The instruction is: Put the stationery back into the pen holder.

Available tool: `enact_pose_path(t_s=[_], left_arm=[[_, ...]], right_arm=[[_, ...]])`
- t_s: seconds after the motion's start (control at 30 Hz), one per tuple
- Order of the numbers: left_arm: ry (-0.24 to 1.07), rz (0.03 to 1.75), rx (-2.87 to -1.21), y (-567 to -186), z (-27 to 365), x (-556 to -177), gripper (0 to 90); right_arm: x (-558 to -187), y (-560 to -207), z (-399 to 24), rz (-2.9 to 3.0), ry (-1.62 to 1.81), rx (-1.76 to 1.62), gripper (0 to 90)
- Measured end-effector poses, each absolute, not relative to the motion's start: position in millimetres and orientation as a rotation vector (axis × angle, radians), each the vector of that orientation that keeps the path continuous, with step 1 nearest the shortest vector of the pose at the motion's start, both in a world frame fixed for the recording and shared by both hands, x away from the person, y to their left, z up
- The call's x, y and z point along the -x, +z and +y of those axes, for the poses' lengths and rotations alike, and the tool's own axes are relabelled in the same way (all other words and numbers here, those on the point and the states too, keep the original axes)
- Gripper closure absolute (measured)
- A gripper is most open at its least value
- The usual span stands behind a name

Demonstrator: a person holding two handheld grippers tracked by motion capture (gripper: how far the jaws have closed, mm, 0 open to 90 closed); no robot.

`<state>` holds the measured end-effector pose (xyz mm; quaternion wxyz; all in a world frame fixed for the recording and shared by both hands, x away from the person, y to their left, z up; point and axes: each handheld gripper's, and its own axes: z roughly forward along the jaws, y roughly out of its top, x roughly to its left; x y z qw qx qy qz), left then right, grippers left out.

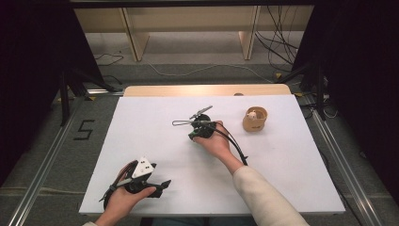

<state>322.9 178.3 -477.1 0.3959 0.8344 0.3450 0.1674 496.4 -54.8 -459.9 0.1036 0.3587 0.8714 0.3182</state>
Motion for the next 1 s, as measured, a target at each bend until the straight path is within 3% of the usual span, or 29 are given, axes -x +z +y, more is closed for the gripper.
enact_pose_path(t_s=[1.0], left_arm=[[0.438,0.881,-2.116,-477.1,178.4,-323.7,19.4]], right_arm=[[-454.4,-430.6,-116.1,2.262,1.422,-0.994,67.3]])
